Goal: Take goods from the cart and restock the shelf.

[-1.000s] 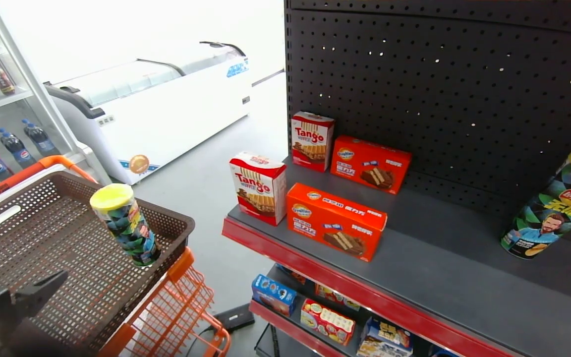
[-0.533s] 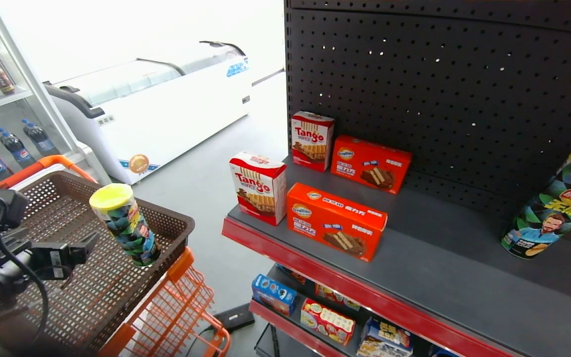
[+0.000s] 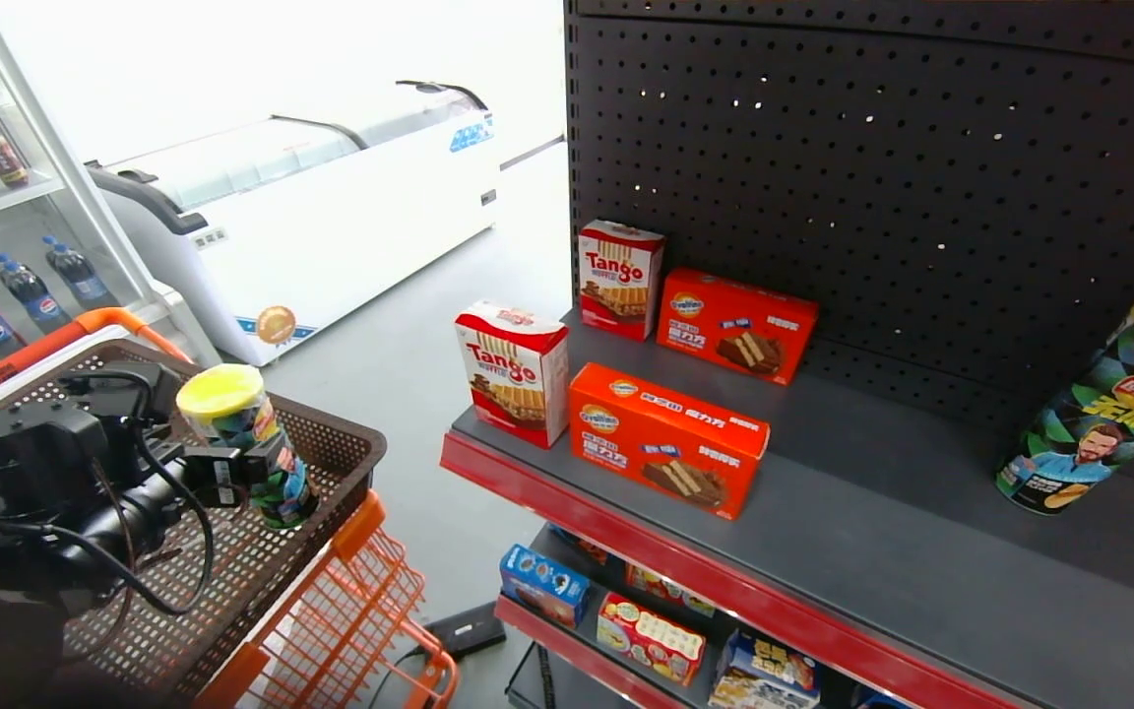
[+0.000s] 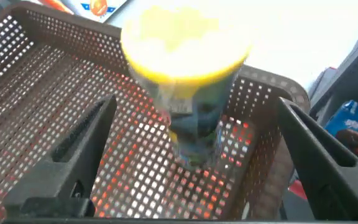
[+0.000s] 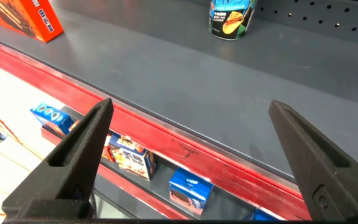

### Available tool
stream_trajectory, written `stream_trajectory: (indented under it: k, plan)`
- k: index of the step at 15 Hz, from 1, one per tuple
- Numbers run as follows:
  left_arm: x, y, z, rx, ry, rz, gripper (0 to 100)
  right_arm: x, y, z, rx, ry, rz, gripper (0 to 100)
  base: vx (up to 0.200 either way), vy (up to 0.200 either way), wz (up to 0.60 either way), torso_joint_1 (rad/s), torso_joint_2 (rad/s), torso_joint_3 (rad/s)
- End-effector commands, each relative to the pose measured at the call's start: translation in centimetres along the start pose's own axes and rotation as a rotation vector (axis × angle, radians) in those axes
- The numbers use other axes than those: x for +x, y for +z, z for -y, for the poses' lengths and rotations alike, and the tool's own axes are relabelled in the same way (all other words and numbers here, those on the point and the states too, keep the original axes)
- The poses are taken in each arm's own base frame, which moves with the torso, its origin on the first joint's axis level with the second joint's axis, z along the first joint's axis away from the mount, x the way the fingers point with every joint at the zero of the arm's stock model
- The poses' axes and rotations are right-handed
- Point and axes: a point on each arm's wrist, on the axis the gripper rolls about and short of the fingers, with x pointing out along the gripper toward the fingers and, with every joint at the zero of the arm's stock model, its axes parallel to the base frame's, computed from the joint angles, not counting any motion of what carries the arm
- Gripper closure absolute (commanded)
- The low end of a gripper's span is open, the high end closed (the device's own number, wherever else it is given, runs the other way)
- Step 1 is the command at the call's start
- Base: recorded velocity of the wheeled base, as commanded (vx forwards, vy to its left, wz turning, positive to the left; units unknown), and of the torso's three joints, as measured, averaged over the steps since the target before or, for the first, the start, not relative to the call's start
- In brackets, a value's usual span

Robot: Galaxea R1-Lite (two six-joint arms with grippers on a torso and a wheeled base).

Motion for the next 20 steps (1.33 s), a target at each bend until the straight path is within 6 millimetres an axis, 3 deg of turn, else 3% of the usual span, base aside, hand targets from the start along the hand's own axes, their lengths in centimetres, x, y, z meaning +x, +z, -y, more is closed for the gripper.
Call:
stream_trajectory:
  k: [1, 12, 13, 20]
  plan:
    - [2.3, -1.6, 0.3, 0.007, -0.003, -0.028, 0, 0.0, 0.0, 0.0, 0.0, 0.0, 0.001, 0, 0.0, 0.0, 0.0, 0.0, 0.0, 0.0]
    - [9.0, -4.4, 0.1, -0.004, 0.027, 0.021, 0, 0.0, 0.0, 0.0, 0.0, 0.0, 0.001, 0, 0.0, 0.0, 0.0, 0.0, 0.0, 0.0]
    - [9.5, -4.6, 0.1, -0.005, 0.028, 0.027, 100, 0.0, 0.0, 0.0, 0.0, 0.0, -0.001, 0, 0.0, 0.0, 0.0, 0.0, 0.0, 0.0]
    - [9.9, -3.8, 0.3, 0.005, 0.047, 0.072, 100, 0.0, 0.0, 0.0, 0.0, -0.002, 0.001, 0, 0.0, 0.0, 0.0, 0.0, 0.0, 0.0]
